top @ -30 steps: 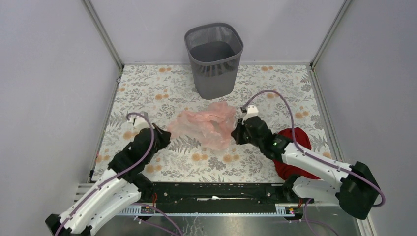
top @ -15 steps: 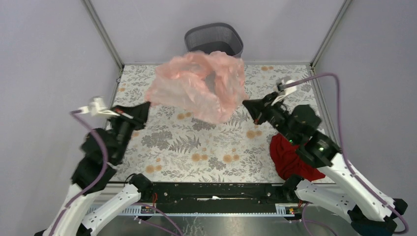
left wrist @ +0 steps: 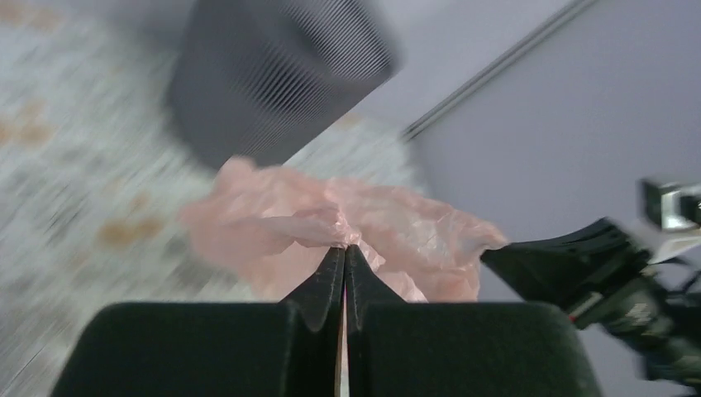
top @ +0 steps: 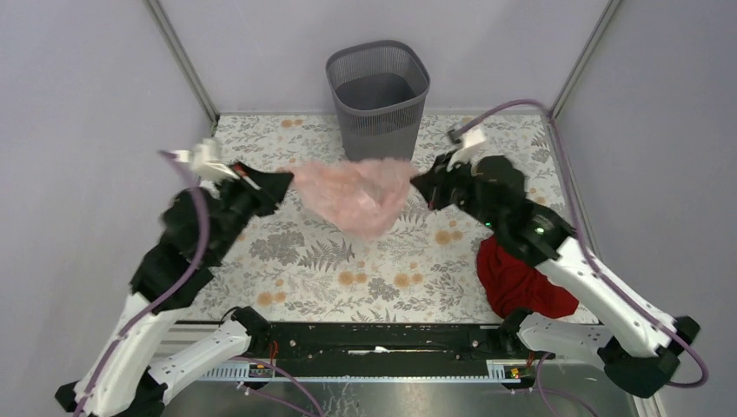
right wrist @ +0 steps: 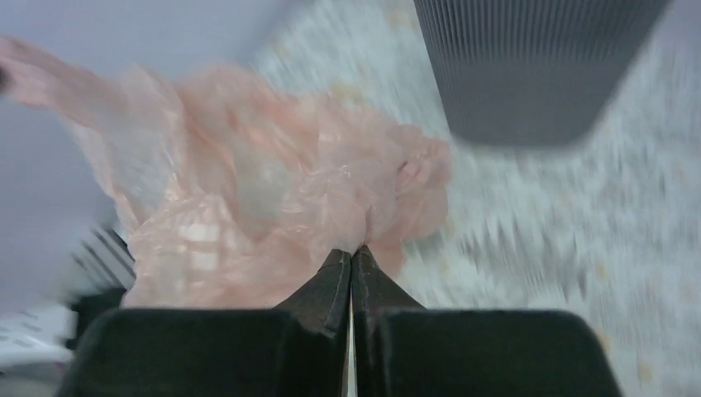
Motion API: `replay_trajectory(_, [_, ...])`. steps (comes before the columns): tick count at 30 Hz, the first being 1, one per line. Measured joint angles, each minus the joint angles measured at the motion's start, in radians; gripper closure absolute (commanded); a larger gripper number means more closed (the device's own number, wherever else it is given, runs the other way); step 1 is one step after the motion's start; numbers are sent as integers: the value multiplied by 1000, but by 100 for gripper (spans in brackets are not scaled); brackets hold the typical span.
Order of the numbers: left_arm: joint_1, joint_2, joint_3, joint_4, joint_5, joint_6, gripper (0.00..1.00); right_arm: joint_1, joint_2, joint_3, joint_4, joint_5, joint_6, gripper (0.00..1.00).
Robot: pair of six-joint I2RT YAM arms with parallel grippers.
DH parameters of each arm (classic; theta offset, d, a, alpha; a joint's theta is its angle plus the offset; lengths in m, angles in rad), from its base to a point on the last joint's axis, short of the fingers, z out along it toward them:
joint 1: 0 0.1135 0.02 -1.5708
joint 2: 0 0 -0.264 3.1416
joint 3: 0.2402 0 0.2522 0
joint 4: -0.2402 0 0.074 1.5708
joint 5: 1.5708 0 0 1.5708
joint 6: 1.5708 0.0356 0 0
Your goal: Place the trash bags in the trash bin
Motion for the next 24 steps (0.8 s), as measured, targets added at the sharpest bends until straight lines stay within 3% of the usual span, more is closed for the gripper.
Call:
replay_trajectory(2, [0, -3, 81, 120, 23, 17, 100, 0, -43, 90, 94, -27, -14, 100])
replay_trajectory(4, [0, -68, 28, 208, 36, 13, 100, 0, -125, 37, 200, -39, -15, 100])
replay_trajectory(6, [1, -135, -95, 242, 39, -15, 100, 0, -195, -84, 261, -38, 3, 100])
replay_trajectory(9, [0, -143, -370, 274, 68, -91, 100, 0, -159, -327, 342, -50, 58, 100])
replay_trajectory(12, [-1, -103, -642, 193, 103, -163, 100, 0, -18, -568, 350, -93, 120, 100])
replay_trajectory(14, [-1, -121, -743, 87, 111, -196, 100, -1, 23, -669, 299, -125, 150, 97])
replay_trajectory(15, [-1, -142, -752, 52, 110, -203, 100, -1, 23, -684, 277, -142, 156, 94])
replay_trajectory(19, [0, -179, -668, 45, 84, -191, 100, 0, 21, -602, 269, -178, 157, 61])
replay_trajectory(24, [0, -122, -557, 86, 53, -148, 100, -2, -19, -473, 244, -146, 135, 27])
